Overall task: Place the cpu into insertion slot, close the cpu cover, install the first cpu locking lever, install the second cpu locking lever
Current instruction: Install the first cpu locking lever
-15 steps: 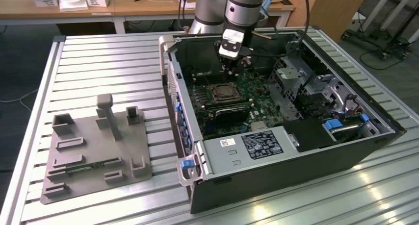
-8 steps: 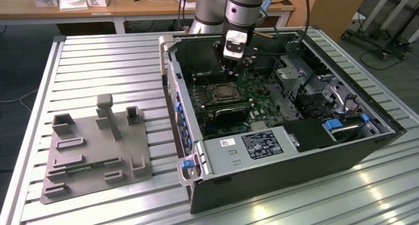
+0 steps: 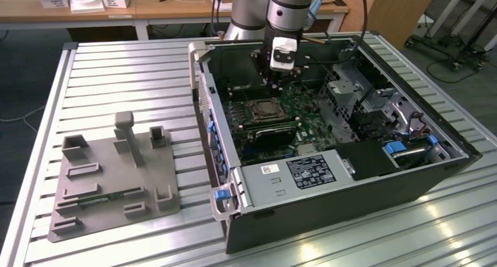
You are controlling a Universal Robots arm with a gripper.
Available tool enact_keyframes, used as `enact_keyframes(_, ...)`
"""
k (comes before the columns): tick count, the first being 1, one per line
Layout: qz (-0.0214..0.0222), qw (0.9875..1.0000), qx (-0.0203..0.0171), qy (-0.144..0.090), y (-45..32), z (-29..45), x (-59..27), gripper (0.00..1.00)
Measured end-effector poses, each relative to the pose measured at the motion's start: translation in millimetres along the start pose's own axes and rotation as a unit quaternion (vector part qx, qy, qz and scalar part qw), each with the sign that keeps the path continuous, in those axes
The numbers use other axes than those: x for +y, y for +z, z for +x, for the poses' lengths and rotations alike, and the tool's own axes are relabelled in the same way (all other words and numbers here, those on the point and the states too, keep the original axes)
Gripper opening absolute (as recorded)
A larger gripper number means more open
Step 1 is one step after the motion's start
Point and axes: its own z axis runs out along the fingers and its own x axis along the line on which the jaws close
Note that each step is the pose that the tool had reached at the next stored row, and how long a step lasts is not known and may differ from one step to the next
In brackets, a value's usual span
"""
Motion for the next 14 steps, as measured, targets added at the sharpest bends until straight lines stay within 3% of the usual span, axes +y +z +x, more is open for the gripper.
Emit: enact_keyframes(14, 0.0000, 1.0000, 0.0000, -0.006, 0.0, 1.4, -1.7, 0.10)
